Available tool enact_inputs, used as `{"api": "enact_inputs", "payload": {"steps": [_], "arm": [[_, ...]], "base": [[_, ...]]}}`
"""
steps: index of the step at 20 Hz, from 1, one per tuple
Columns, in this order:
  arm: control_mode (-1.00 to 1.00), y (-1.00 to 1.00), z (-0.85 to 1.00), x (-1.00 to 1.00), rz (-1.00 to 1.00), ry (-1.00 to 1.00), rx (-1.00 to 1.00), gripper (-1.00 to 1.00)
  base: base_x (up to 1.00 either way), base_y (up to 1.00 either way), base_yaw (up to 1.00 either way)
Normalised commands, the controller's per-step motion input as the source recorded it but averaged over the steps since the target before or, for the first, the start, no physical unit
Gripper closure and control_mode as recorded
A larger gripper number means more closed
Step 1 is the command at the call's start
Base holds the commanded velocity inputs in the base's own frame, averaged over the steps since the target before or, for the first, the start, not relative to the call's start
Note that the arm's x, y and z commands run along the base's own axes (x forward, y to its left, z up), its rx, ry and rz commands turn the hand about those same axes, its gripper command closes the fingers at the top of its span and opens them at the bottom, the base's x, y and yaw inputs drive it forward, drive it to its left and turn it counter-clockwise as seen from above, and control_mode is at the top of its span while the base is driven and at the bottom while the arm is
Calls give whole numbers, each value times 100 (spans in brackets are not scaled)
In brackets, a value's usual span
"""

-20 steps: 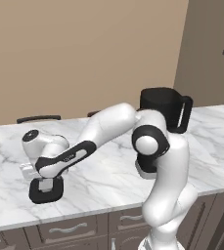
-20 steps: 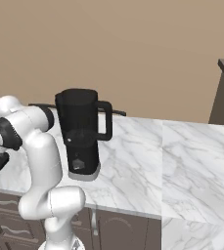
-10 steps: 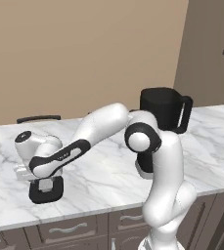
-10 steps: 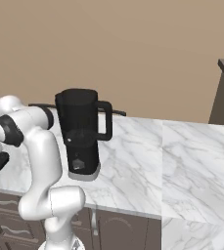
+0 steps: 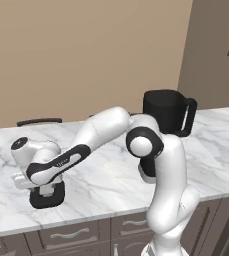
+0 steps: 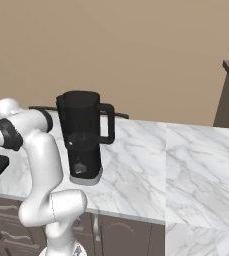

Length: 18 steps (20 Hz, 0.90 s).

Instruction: Grab the lime and garlic from the fridge, place them in the blender, close the lid, and turn on the blender to create a marinade.

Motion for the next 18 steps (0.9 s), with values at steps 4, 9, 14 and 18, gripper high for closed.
{"api": "enact_inputs", "payload": {"steps": [4,9,14,18], "arm": [[-100,-1,-37,-15,0,0,0,-100],[-100,-36,-42,0,0,0,-7,-100],[-100,-32,-2,-4,0,2,0,-100],[-100,-33,-10,-8,0,-1,2,-100]], "base": [[0,0,0],[0,0,0],[0,0,0],[0,0,0]]}}
